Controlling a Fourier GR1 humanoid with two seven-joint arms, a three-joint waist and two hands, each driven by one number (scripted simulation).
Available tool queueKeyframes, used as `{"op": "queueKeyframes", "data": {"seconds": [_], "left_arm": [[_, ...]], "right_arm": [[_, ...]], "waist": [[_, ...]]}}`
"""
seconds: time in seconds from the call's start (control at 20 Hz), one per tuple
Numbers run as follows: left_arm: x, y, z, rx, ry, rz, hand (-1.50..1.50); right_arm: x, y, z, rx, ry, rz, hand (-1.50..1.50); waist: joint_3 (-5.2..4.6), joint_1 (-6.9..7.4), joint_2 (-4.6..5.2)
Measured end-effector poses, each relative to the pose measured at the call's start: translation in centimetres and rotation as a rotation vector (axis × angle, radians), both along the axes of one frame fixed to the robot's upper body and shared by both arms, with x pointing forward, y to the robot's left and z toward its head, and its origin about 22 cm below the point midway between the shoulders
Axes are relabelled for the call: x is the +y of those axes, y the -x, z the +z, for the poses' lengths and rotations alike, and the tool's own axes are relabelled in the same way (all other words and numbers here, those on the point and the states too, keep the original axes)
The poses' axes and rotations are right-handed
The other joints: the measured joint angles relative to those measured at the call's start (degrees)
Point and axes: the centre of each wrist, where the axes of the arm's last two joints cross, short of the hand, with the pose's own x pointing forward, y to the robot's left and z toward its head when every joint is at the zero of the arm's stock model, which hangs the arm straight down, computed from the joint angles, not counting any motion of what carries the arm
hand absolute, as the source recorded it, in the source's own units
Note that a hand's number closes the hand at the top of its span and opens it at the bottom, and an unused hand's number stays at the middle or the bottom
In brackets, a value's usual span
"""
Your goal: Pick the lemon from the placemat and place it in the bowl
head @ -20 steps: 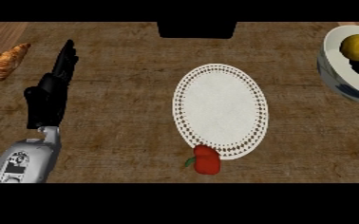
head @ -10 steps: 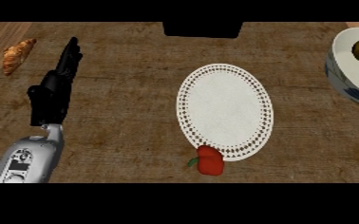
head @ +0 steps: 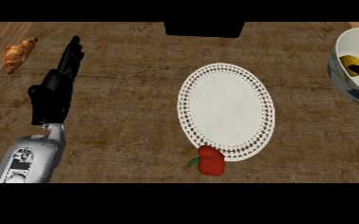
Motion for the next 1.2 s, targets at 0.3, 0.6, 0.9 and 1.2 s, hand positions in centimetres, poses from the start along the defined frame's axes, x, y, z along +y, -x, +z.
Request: {"op": "queueKeyframes", "data": {"seconds": [0.3,0.6,0.9,1.2], "left_arm": [[0.4,0.3,-0.6,0.007,0.002,0.007,0.0],[1.0,0.7,-0.8,0.012,-0.002,0.029,0.0],[1.5,0.8,-0.6,0.023,-0.002,0.047,0.0],[1.8,0.9,-0.8,0.027,0.001,0.048,0.0]], "right_arm": [[-2.1,1.1,1.1,-0.119,-0.084,0.001,-1.5],[-5.4,4.1,1.4,-0.171,-0.193,0.017,-1.5],[-8.6,8.3,0.9,-0.222,-0.277,0.089,-1.5],[-10.1,11.7,-0.8,-0.228,-0.318,0.182,-1.5]], "waist": [[-0.07,-0.38,-0.17],[-0.16,-1.4,-0.62],[-0.23,-2.35,-1.01],[-0.29,-2.79,-1.22]]}}
